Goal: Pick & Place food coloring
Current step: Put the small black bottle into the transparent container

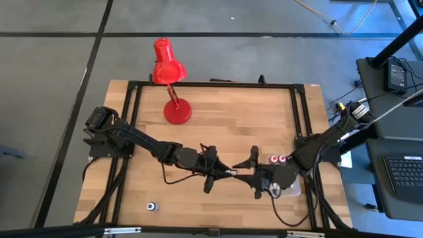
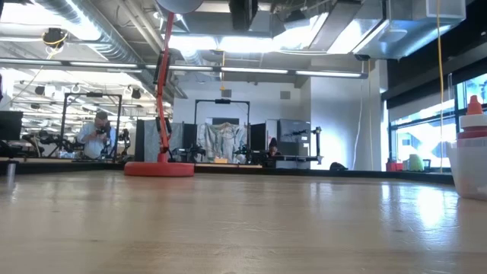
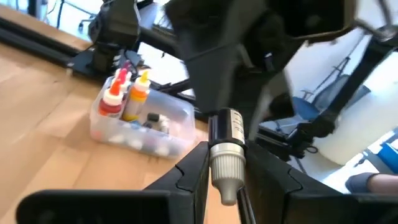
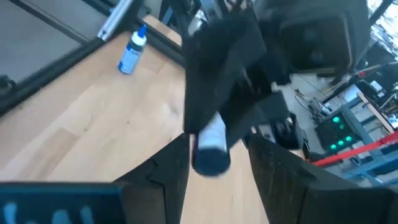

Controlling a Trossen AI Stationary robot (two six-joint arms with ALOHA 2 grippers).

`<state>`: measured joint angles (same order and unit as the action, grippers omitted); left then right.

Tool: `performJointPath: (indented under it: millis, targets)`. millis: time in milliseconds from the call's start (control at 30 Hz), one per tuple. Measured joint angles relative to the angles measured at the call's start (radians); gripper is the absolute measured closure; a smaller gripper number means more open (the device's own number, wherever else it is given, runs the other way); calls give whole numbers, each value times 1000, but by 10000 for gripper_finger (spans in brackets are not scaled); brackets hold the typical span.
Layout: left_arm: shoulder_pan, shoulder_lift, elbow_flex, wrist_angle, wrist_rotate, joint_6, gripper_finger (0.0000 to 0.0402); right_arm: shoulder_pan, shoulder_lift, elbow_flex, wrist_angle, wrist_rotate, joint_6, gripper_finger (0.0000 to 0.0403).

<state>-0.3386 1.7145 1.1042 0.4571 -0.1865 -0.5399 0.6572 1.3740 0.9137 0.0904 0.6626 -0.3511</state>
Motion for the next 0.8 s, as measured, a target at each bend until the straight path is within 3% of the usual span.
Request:
performJointPath:
  millis: [633, 800]
  targets:
    - [1, 0, 0, 10, -3, -15, 315, 13, -1, 0, 16, 0, 1, 243]
    - [1, 0, 0, 11, 6, -15, 315, 13, -1, 0, 18, 22, 6, 267]
